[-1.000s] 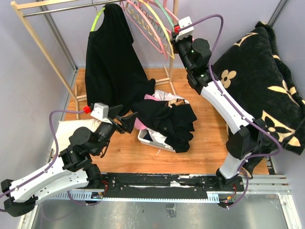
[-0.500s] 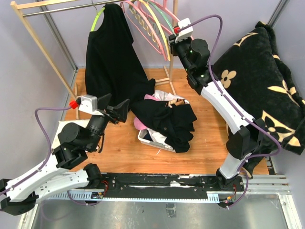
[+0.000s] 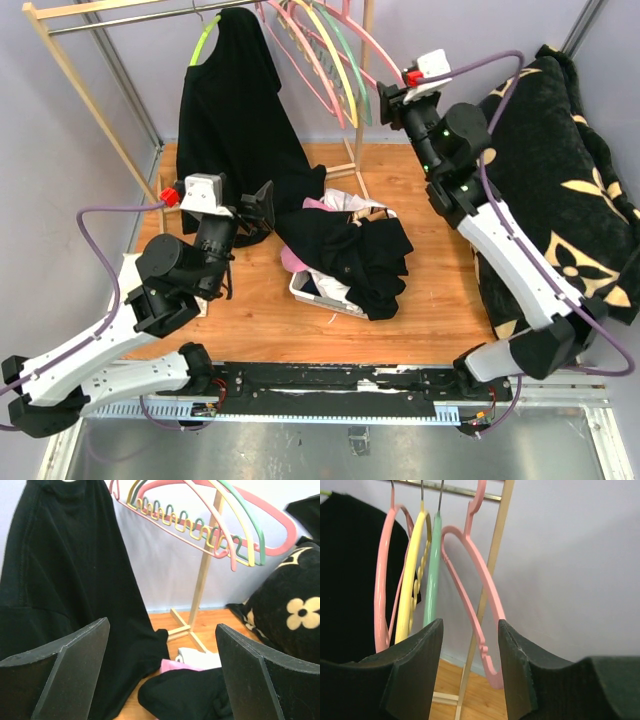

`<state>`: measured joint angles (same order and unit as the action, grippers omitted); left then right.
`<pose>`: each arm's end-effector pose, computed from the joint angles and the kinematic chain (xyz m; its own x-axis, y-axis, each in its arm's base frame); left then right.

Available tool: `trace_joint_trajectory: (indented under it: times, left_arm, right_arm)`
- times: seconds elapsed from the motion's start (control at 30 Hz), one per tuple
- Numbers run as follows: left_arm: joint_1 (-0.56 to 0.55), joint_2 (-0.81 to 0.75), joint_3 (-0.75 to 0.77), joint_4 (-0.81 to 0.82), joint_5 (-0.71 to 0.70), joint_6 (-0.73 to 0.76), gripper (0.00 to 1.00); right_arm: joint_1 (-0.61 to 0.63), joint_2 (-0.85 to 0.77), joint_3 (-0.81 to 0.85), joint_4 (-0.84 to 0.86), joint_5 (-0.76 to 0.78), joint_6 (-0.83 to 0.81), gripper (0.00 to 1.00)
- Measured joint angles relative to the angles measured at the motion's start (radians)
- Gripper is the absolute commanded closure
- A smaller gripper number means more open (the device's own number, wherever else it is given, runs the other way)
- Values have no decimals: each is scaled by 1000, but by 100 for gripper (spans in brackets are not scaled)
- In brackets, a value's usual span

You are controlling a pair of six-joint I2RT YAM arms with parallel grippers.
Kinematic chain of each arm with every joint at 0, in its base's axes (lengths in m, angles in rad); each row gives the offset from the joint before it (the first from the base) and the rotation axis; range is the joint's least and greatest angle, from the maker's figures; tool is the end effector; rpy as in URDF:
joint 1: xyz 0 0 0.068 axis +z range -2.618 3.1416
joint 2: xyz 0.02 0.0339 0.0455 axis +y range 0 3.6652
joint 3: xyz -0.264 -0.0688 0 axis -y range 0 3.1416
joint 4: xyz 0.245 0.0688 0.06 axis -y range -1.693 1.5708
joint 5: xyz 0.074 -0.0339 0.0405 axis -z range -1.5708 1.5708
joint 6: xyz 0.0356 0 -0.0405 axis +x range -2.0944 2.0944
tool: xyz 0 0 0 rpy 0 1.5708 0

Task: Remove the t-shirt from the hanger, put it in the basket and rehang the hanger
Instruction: Place the hanger on the clothesline.

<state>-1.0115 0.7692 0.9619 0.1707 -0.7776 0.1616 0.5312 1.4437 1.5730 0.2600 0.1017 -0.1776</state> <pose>0.1019 -0.1157 0.4383 0.2273 -0.1471 -0.9626 0.2224 0.9702 -0.0957 0.2803 0.1605 0.5080 0.3968 0.0293 -0.9174 -0.3585 0.9251 -0.1255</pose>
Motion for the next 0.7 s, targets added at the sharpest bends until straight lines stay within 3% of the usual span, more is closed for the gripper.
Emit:
trace_joint_trajectory:
  times: [0.2, 0.4, 0.7]
  left_arm:
    - [13, 47, 58, 11, -42, 48, 4]
    - [106, 74, 125, -6, -47, 47, 0]
    - [276, 248, 423, -143, 103, -15, 0]
  right_arm:
    - [0, -117, -21, 0, -14, 20, 50]
    - [0, -197, -52, -3, -50, 53, 50]
    - [3, -259, -124, -49, -68, 80, 50]
